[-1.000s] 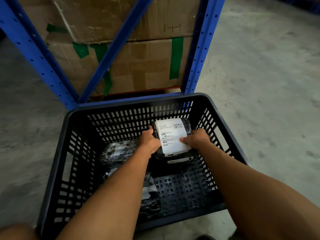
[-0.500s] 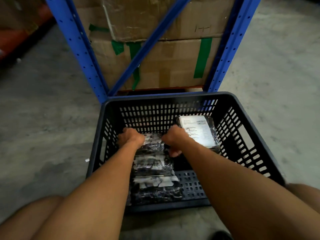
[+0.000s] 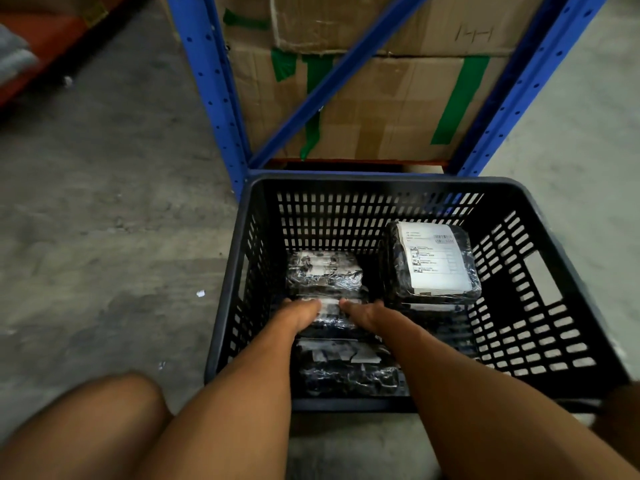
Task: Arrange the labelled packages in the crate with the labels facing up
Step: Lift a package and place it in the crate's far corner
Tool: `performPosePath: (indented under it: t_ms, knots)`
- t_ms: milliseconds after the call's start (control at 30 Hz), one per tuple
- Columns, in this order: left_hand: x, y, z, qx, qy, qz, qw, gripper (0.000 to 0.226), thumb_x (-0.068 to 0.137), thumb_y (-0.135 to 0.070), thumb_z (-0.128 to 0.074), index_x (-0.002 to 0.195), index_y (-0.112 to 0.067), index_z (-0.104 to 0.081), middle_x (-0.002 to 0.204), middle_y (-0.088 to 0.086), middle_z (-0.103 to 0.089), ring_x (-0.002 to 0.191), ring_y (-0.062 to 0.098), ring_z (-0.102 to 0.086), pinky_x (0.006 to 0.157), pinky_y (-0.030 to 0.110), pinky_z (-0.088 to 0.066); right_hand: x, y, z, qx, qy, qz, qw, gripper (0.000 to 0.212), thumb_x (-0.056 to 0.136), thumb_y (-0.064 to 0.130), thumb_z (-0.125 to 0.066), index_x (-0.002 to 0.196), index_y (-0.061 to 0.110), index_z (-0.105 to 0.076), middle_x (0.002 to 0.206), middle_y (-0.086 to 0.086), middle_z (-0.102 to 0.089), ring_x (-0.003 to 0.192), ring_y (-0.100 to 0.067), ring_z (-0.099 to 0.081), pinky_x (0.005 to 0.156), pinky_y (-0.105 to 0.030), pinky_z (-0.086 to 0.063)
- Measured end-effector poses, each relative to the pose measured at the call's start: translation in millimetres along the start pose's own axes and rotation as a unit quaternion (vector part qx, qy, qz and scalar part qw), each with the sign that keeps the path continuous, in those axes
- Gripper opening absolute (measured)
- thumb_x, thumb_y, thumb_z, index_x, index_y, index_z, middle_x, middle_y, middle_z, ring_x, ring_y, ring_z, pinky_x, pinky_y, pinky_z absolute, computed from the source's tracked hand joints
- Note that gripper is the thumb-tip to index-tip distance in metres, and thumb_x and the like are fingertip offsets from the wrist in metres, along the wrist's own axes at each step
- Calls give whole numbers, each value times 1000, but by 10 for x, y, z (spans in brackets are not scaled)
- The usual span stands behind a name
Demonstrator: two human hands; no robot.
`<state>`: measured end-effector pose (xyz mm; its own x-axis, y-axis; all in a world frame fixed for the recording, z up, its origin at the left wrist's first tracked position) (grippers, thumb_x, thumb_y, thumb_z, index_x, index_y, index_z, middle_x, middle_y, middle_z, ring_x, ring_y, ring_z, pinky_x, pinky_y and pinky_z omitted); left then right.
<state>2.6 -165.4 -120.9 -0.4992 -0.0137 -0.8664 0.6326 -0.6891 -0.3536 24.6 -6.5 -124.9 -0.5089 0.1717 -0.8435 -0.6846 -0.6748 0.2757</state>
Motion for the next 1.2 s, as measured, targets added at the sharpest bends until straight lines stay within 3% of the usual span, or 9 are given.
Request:
performPosePath:
  t_ms: [133, 433, 500, 633, 733, 900, 967, 1067, 1200]
  knots:
    - [-119, 24, -114, 73, 58, 14, 996, 52, 103, -36, -47, 145, -5, -46, 152, 19, -43, 135, 33, -49, 110, 44, -43, -3, -96, -71, -81, 80, -2, 994, 53, 102, 46, -30, 120, 5, -58, 122, -18, -59, 110, -27, -52, 96, -36, -45]
    - [-238, 170, -303, 127, 89, 87, 984, 56, 103, -36, -52, 146, -2, -41, 146, 24, -49, 106, 35, -65, 102, 46, -51, -109, -533, 43, -126, 105, -55, 985, 48, 94, 54, -47, 69, 13, -55, 80, -6, -56, 70, -21, -54, 77, -33, -48]
    - [-139, 134, -285, 123, 51, 62, 989, 58, 101, -32, -56, 150, -6, -39, 150, 21, -44, 124, 36, -58, 101, 45, -51, -103, -564, 33, -90, 111, -53, 988, 42, 95, 47, -52, 77, 9, -59, 83, -8, -60, 70, -22, -59, 66, -30, -50]
    - [-64, 300, -406, 38, 68, 96, 992, 53, 97, -24, -62, 145, -10, -46, 148, 16, -49, 125, 34, -58, 86, 41, -55, -121, -532, 115, -46, 53, -36, 997, 63, 89, 41, -65, 134, 0, -50, 139, -18, -52, 125, -33, -53, 98, -39, -45]
    - [-58, 303, -325, 28, 72, 100, 992, 55, 91, -31, -69, 139, -11, -49, 142, 13, -53, 117, 29, -61, 74, 35, -53, -244, -460, 147, -60, 69, -24, 995, 57, 92, 41, -60, 134, 4, -51, 125, -18, -58, 123, -34, -54, 91, -39, -49]
    - [-213, 273, -246, 142, 80, 116, 980, 39, 97, -42, -48, 102, -4, -49, 58, 11, -69, 39, 20, -63, 43, 18, -48, -379, -450, 300, -123, 93, -33, 987, 36, 94, 46, -46, 105, 13, -52, 90, -7, -57, 77, -22, -61, 78, -35, -56]
    - [-258, 196, -220, 186, 60, 95, 976, 42, 100, -41, -42, 119, -4, -47, 80, 17, -70, 57, 23, -71, 46, 26, -57, -339, -415, 281, -160, 81, -25, 983, 41, 94, 50, -45, 112, 14, -50, 95, -5, -56, 79, -21, -58, 89, -38, -53]
    - [-133, 18, -245, 260, 44, 23, 964, 46, 104, -34, -40, 146, -14, -43, 140, 16, -51, 123, 27, -56, 99, 36, -50, -323, -236, 152, -175, 88, 5, 981, 29, 95, 45, -49, 94, 16, -54, 89, -5, -58, 72, -23, -58, 78, -40, -54]
    - [-36, -210, 62, 202, -98, -33, 974, 59, 98, -24, -61, 148, 1, -44, 152, 20, -44, 124, 27, -59, 85, 27, -49, -196, 67, 229, -197, 16, 64, 978, 21, 92, 26, -59, 75, 13, -56, 76, -3, -56, 63, -18, -55, 63, -30, -50]
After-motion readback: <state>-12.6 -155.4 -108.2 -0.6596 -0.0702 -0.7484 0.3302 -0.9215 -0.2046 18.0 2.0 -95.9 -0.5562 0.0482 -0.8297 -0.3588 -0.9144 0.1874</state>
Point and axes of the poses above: each hand's wrist, its own x-axis towards the middle knuckle, its own z-axis out of the back of the hand, y = z × x, the point moved 10 cm from there along x, towards the middle knuckle
